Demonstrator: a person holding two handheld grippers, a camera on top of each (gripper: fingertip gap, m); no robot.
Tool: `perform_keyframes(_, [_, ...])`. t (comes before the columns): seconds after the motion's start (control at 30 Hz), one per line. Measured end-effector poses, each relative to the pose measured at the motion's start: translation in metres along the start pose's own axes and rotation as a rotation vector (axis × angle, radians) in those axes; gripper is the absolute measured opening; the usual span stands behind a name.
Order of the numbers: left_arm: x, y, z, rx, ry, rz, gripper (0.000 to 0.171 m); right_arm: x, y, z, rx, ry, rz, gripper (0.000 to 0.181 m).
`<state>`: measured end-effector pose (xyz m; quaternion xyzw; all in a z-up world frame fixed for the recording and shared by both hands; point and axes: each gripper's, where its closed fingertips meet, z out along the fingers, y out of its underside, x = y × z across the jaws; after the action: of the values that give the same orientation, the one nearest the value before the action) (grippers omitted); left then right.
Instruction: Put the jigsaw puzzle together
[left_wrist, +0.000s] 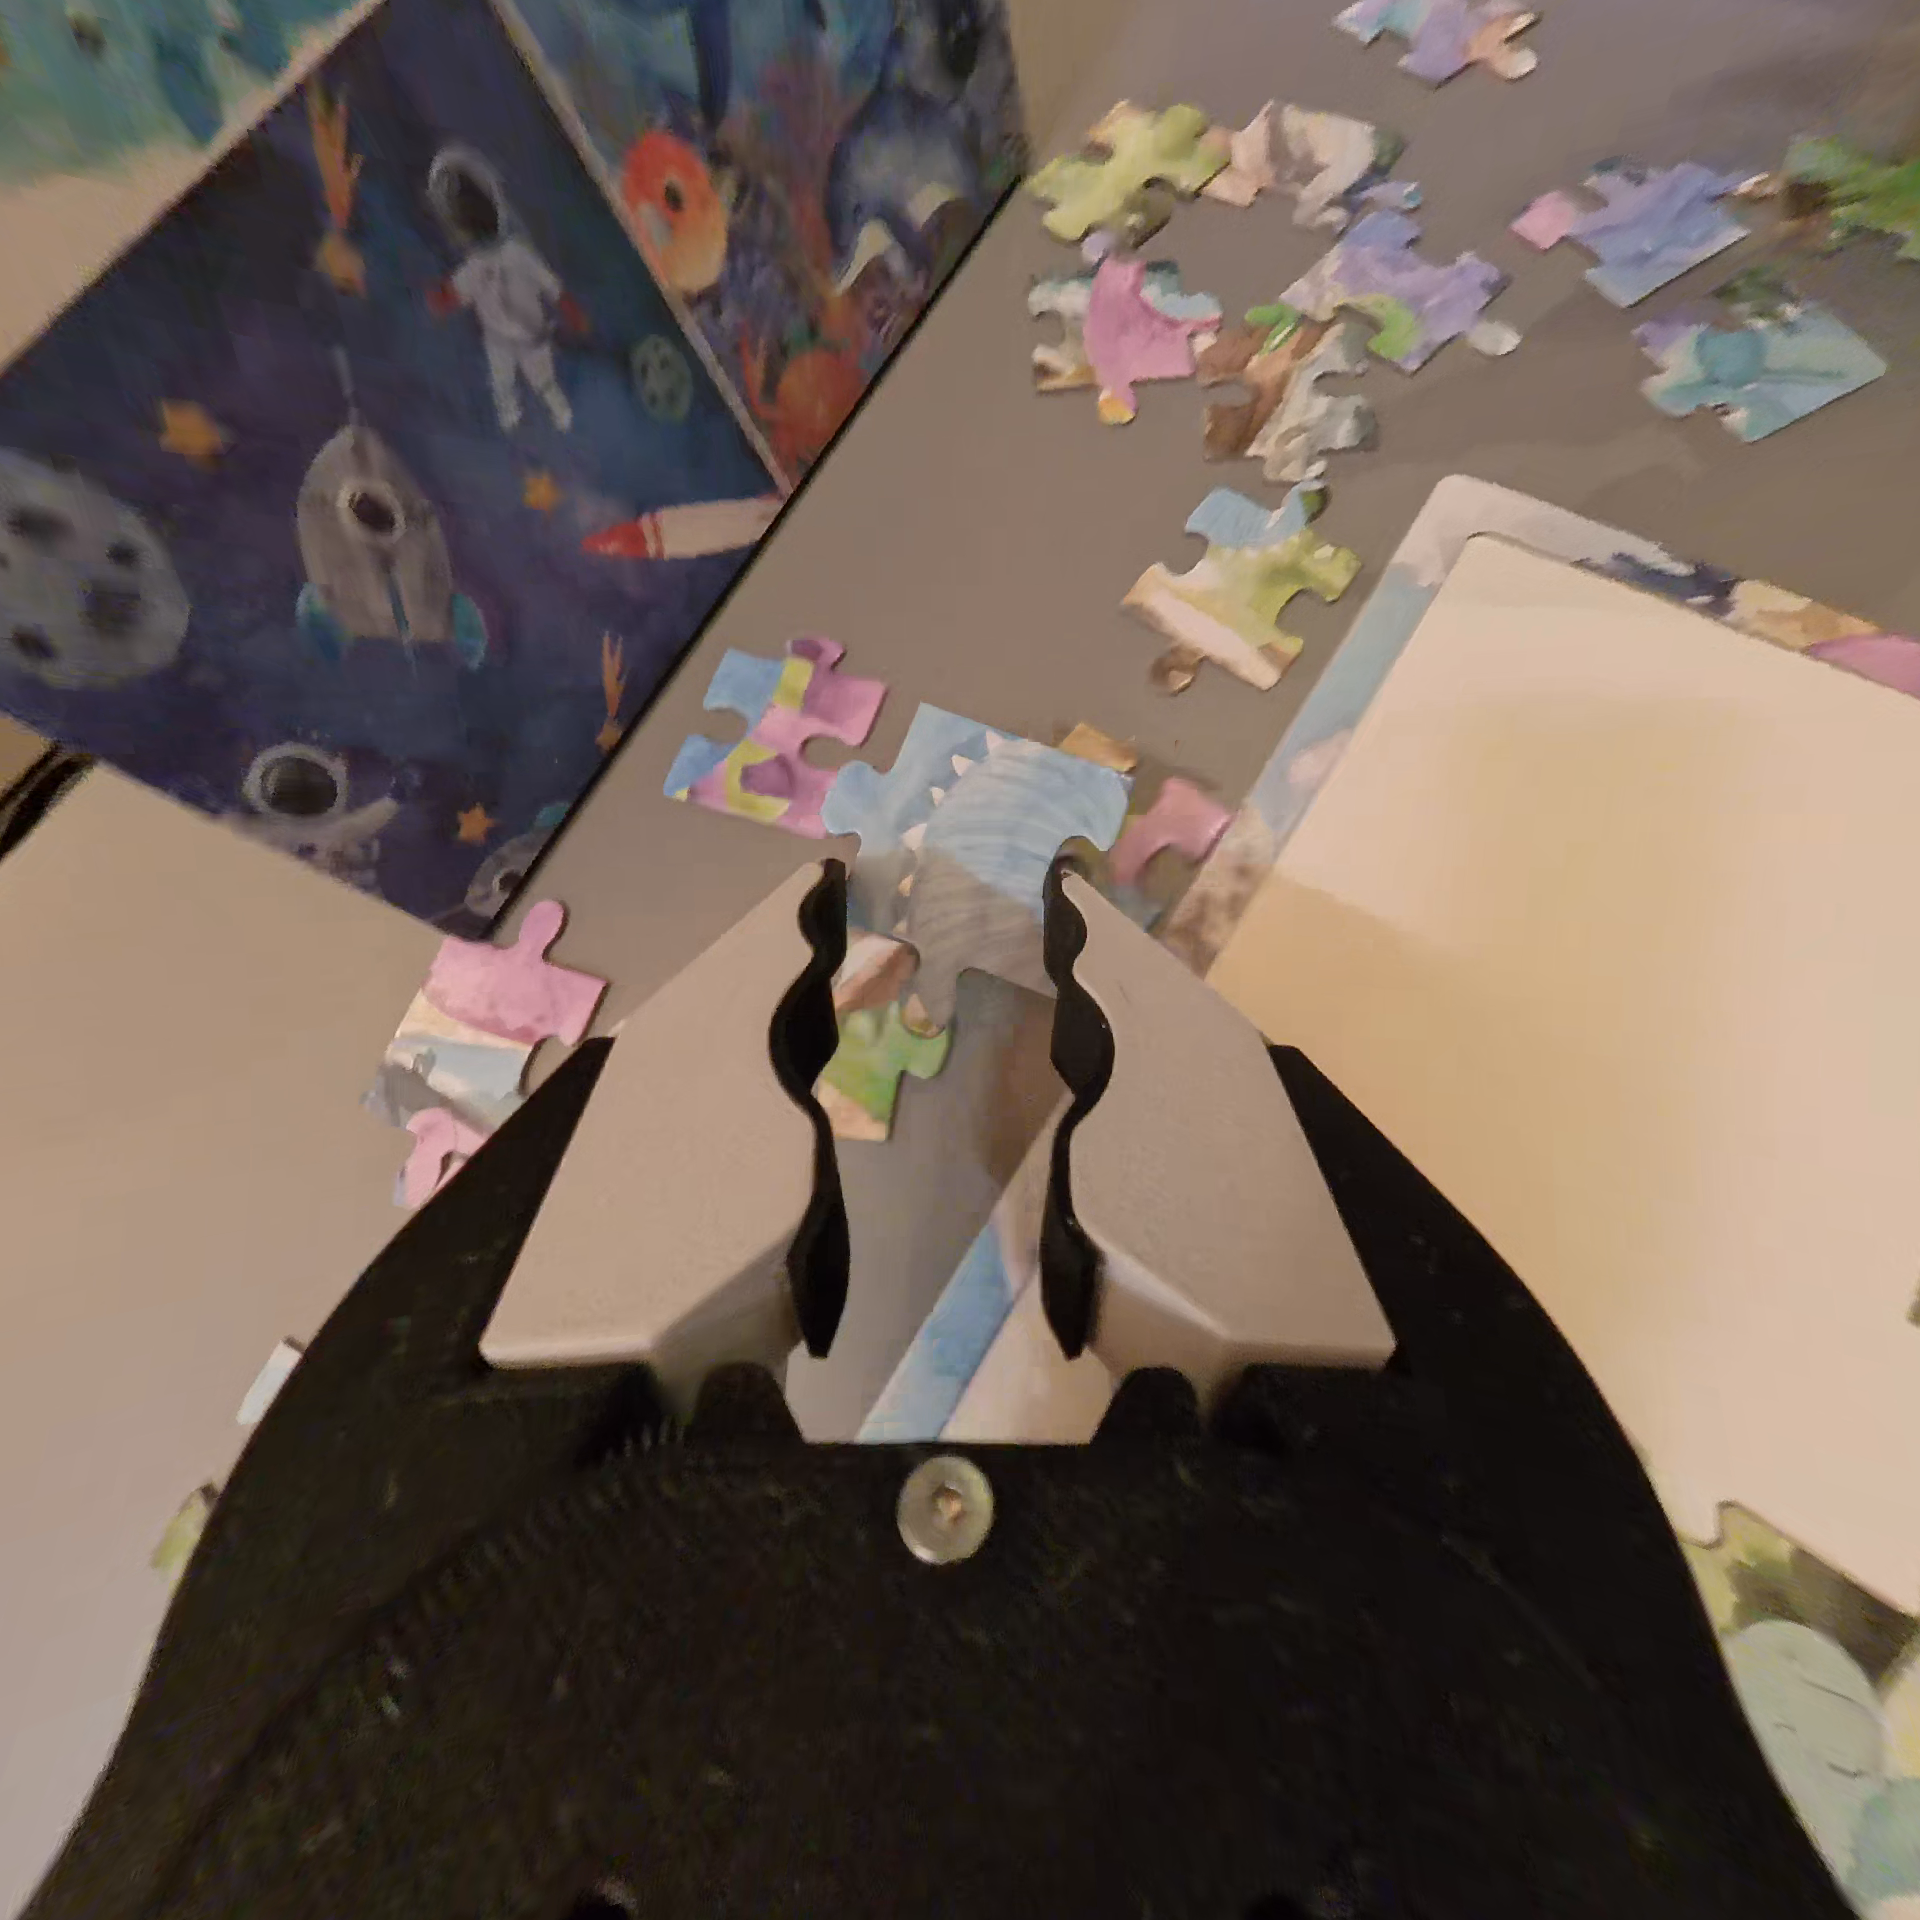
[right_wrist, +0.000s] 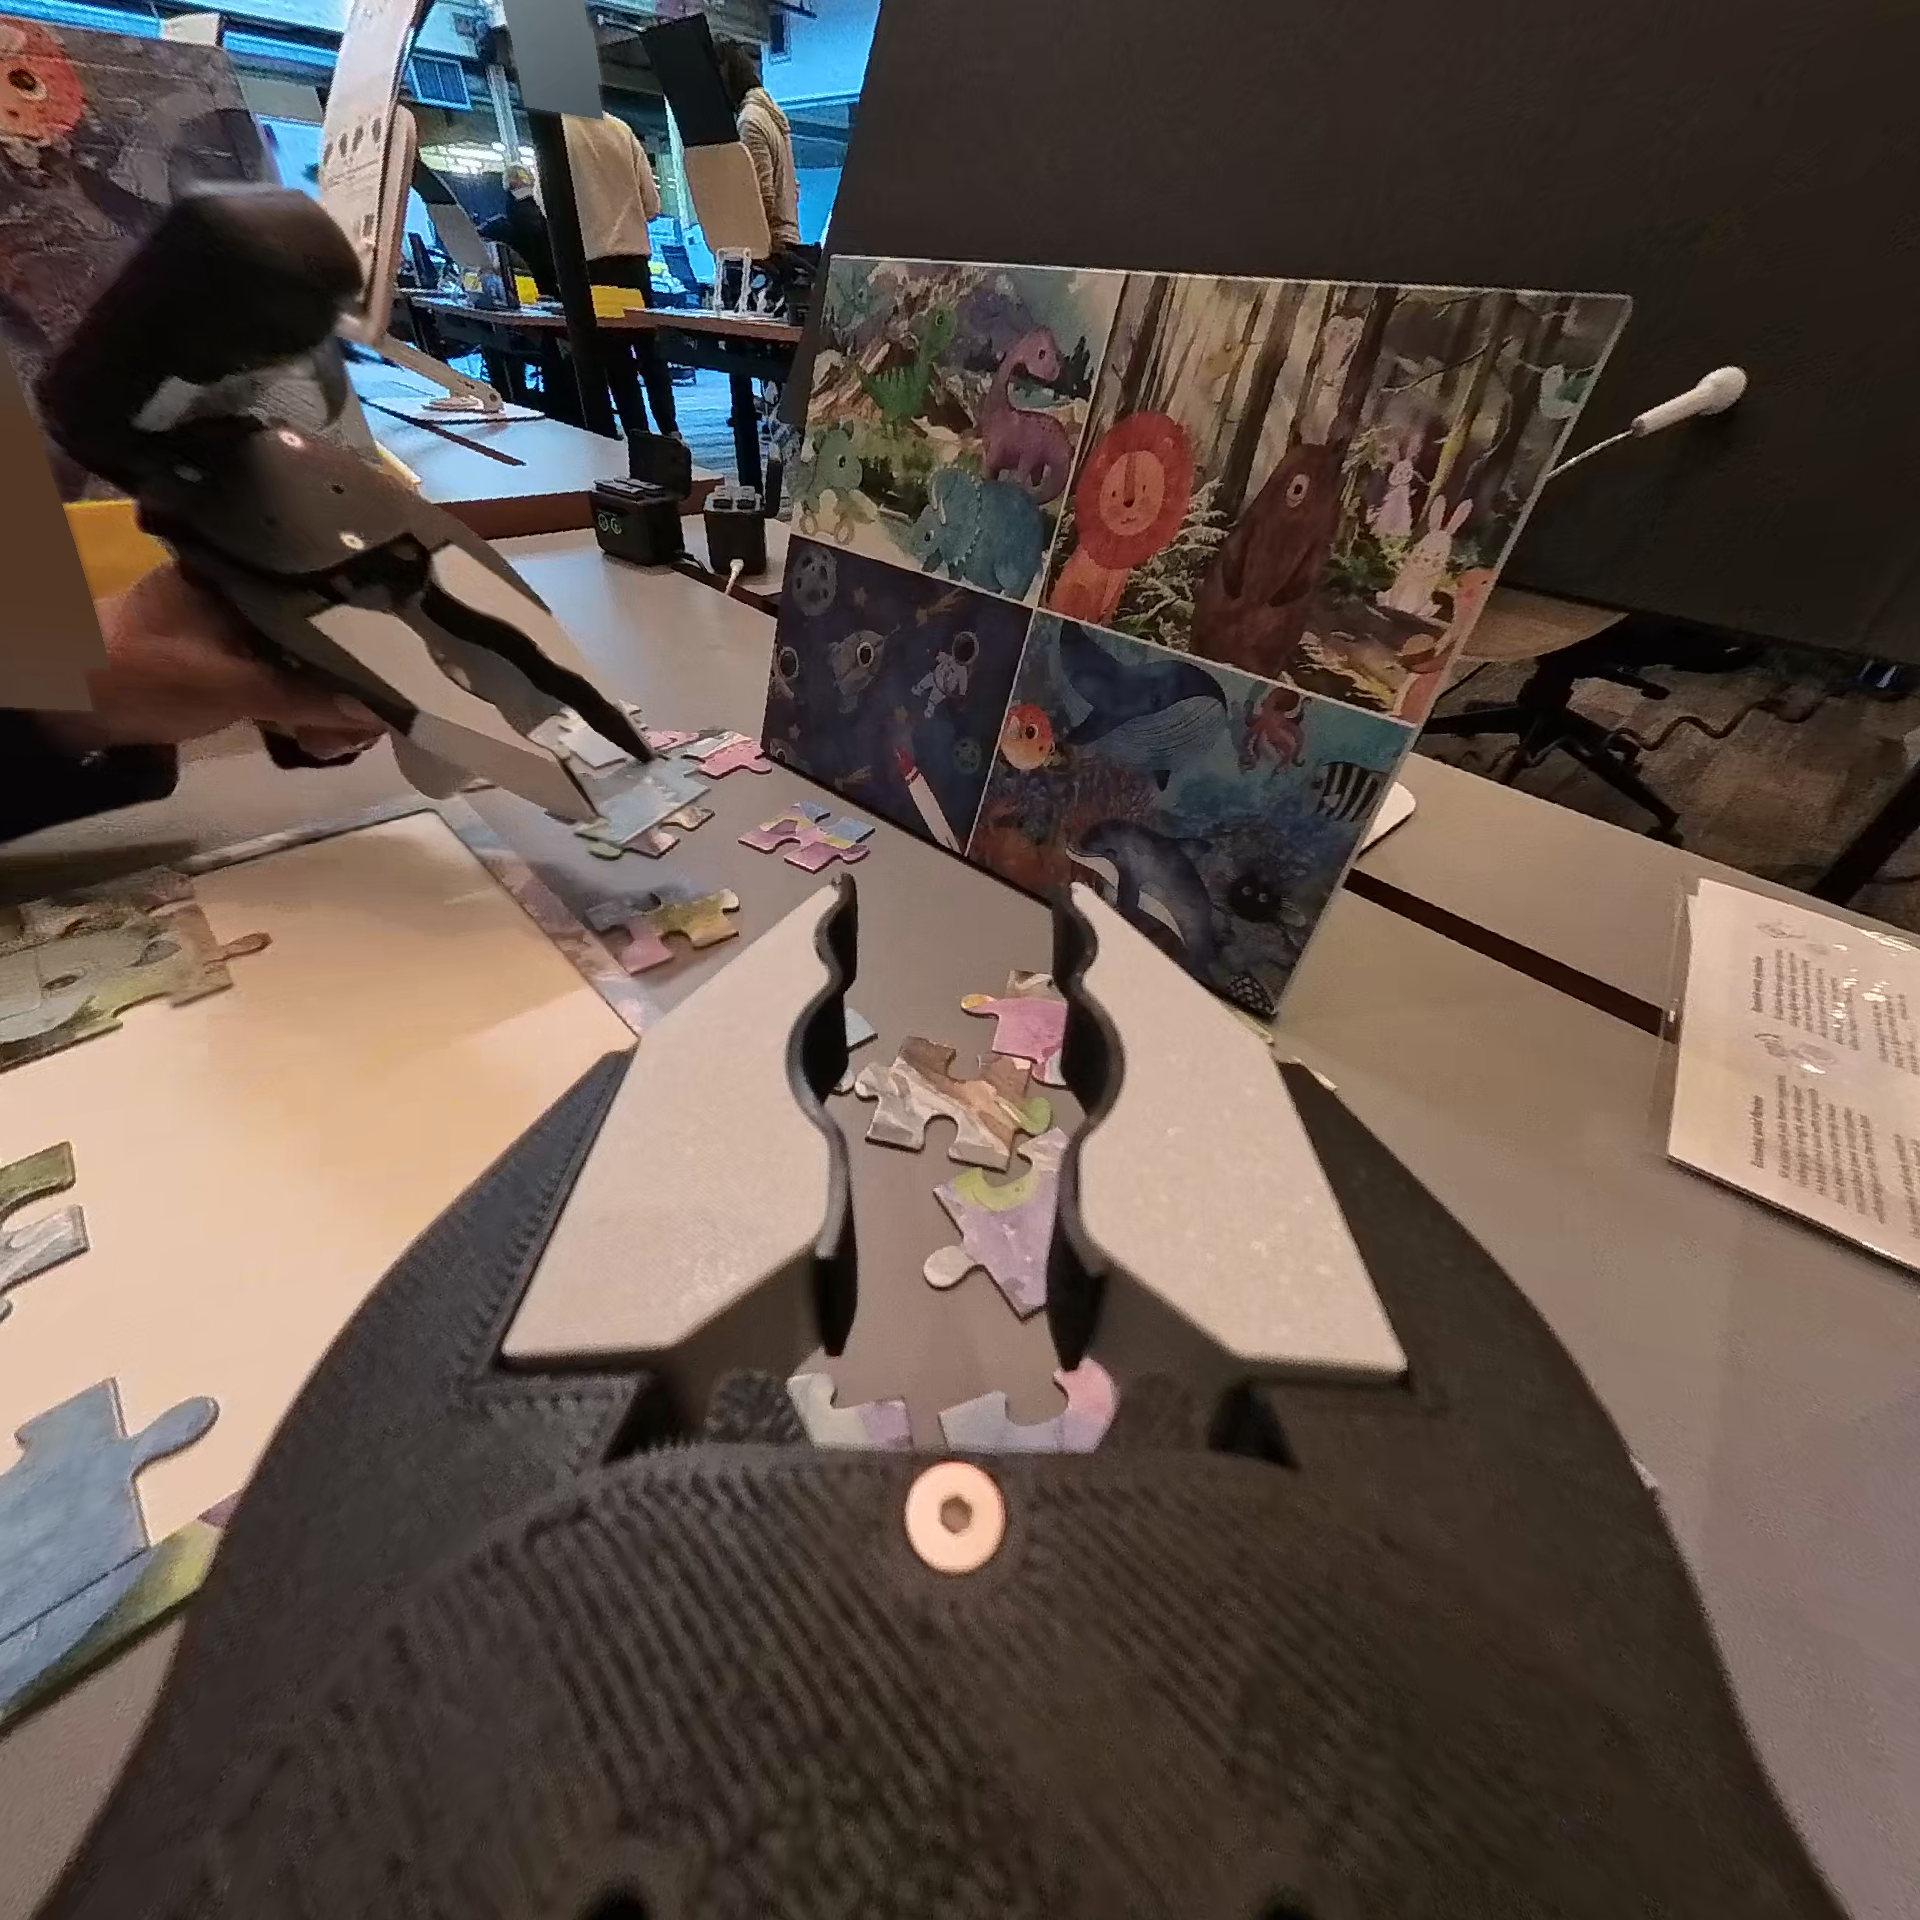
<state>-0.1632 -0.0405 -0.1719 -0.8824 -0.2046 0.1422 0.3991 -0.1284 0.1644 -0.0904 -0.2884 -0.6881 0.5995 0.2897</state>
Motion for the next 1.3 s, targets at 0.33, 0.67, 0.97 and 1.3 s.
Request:
perform_keyframes(0.33, [0.112,-0.046,-0.002,0.071,0.211,0.135,0.036,0.0,-0.001,0.0,0.001,0.003,-0.007,0.036])
perform_keyframes(0.67, [0.172,-0.032,0.012,-0.003,0.338,0.144,0.037,0.0,-0.001,0.0,0.0,0.003,-0.007,0.036])
perform_keyframes(0.97, [0.201,-0.011,0.022,-0.115,0.377,0.179,0.037,0.0,0.0,0.0,-0.005,0.005,-0.01,0.036])
perform_keyframes(1.3, [0.206,-0.003,0.027,-0.158,0.32,0.238,0.037,0.0,0.0,0.0,-0.008,0.008,-0.015,0.036])
